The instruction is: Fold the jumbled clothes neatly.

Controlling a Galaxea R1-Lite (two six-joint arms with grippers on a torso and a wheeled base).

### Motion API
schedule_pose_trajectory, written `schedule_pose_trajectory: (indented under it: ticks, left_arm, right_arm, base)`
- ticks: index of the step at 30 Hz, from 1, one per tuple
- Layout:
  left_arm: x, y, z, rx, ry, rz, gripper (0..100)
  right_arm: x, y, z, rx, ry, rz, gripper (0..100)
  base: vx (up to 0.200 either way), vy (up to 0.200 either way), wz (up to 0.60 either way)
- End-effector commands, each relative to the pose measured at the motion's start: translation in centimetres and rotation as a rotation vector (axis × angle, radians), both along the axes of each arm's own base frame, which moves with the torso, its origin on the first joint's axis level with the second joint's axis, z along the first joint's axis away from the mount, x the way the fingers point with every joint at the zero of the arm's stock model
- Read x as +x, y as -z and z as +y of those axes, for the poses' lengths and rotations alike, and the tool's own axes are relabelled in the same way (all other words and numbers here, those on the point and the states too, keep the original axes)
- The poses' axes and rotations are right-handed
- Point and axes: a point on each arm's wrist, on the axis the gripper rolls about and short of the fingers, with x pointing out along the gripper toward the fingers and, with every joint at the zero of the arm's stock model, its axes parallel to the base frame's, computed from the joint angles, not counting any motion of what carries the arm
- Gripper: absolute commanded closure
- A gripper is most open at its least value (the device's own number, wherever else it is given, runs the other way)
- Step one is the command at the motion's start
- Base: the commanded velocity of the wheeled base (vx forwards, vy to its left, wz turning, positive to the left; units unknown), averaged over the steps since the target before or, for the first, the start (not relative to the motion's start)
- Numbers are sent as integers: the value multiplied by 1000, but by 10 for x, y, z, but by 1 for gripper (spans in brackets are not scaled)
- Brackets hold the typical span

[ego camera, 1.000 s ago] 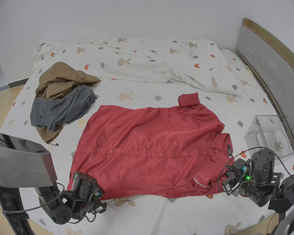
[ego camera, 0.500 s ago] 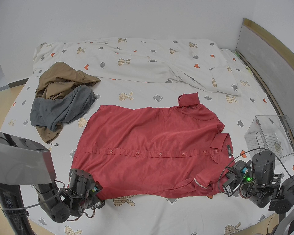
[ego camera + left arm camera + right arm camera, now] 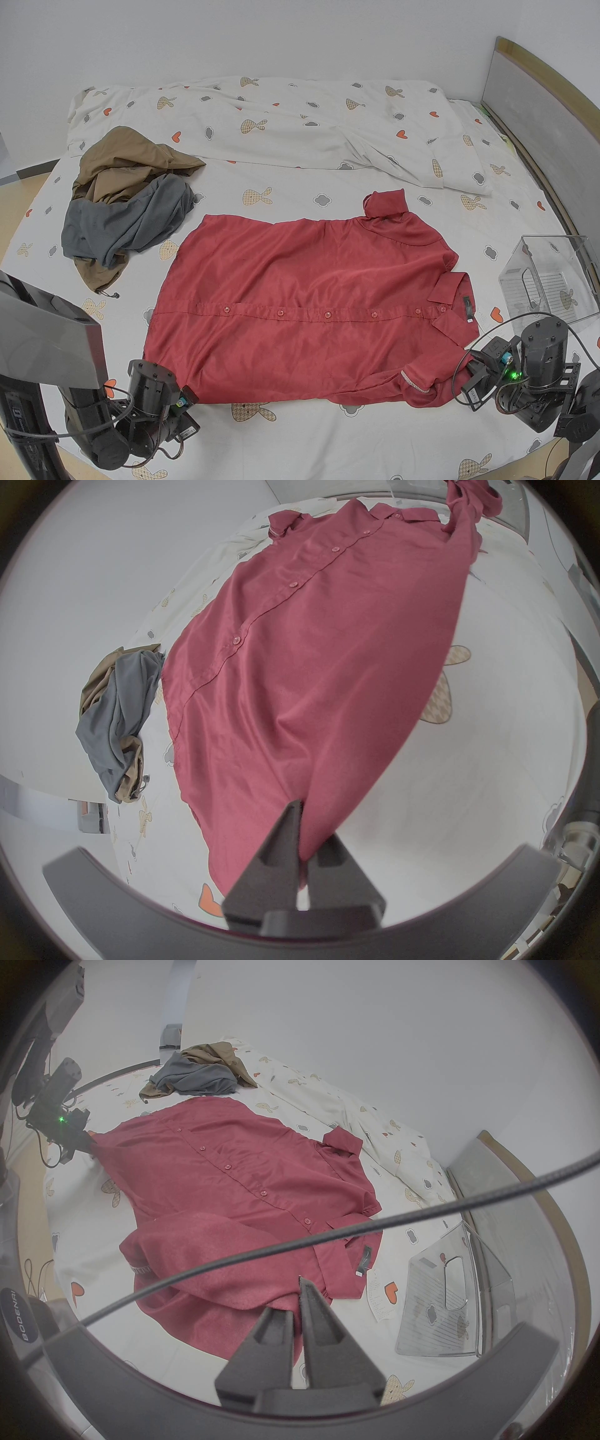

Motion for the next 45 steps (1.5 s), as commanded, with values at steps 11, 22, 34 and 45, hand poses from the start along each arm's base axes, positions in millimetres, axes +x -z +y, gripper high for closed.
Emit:
schedule_pose_trajectory:
  ticks: [11, 22, 34, 45]
  left_arm:
    - [-31, -11, 4, -18, 53, -30, 100]
    - [-32, -28, 5, -99, 119, -73, 100]
    - [-23, -13, 21, -285, 168, 76, 100]
    - [-26, -16, 21, -386, 144, 118, 100]
  right_arm:
    - [-37, 7, 7, -28, -147, 34, 100]
    - [-40, -11, 4, -45, -182, 103, 100]
    - [-44, -20, -1, -56, -185, 133, 100]
    - [-41, -23, 3, -52, -193, 125, 100]
  base:
    - [0, 0, 0]
    - [0, 0, 0]
    - [0, 0, 0]
    - [0, 0, 0]
